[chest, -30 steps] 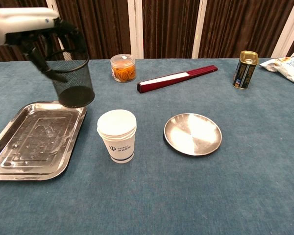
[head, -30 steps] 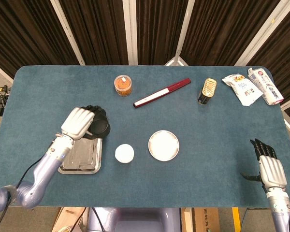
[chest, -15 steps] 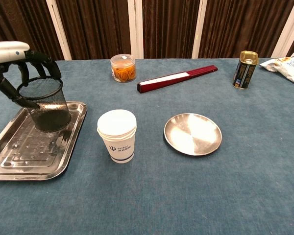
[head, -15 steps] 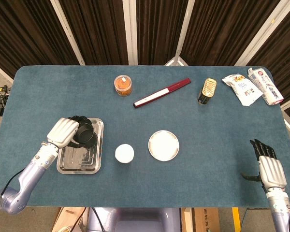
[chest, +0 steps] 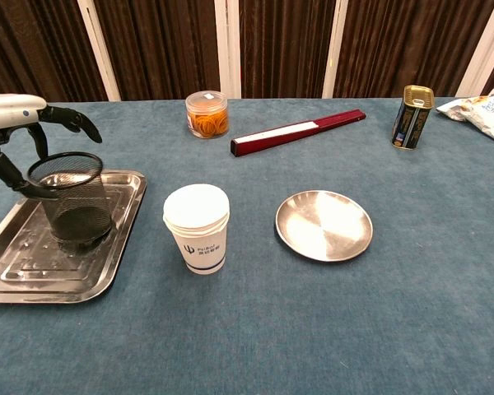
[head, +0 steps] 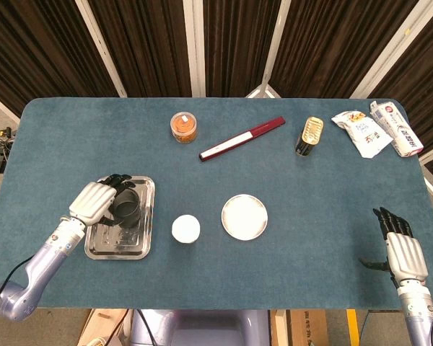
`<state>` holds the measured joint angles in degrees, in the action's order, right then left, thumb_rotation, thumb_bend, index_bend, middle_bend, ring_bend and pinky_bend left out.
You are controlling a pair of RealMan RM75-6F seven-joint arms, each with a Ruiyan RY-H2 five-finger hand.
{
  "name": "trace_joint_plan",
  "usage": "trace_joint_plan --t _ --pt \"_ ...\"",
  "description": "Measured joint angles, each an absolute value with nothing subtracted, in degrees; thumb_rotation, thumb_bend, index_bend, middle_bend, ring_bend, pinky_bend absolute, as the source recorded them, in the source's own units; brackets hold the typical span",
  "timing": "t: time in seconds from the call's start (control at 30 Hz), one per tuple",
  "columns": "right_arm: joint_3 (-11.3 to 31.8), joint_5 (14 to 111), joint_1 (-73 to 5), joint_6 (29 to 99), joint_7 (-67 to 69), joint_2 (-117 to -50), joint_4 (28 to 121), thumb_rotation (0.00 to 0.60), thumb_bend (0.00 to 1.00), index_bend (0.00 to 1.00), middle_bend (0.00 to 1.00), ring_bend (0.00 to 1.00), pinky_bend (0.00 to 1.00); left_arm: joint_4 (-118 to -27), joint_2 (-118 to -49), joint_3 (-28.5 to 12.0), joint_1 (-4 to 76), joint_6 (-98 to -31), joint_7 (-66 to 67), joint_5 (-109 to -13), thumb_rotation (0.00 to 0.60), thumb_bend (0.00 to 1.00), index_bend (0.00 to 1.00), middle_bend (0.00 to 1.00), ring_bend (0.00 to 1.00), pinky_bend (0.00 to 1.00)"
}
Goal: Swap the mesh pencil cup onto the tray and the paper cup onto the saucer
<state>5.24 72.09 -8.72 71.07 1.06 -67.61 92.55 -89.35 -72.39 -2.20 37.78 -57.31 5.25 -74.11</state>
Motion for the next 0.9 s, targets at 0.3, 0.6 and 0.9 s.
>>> trace_joint_plan --t 0.3,0.6,0.9 --pt "5.2 71.8 -8.7 70.6 1.3 -66.9 93.3 0.6 0.0 0.0 0.0 0.0 0.0 -91.4 -70.2 -2.0 37.4 -56.3 6.3 -73.9 0.6 0.1 0.17 0.0 0.0 0.22" --pt "5.1 71.6 -8.7 70.6 0.6 -66.7 93.6 0.6 0.0 0.0 0.0 0.0 0.0 -98.6 -65.5 -4.3 36.8 -58.6 3.0 -75.1 0.6 0.06 0.16 0.0 0.0 0.19" --pt "4.2 76.4 -9.4 71.1 0.0 -66.8 94.1 0.6 0.0 0.0 0.0 0.0 0.0 -102.6 -65.8 -7.7 36.1 -63.8 1.5 -78.7 0.6 0.06 0.17 0.0 0.0 0.17"
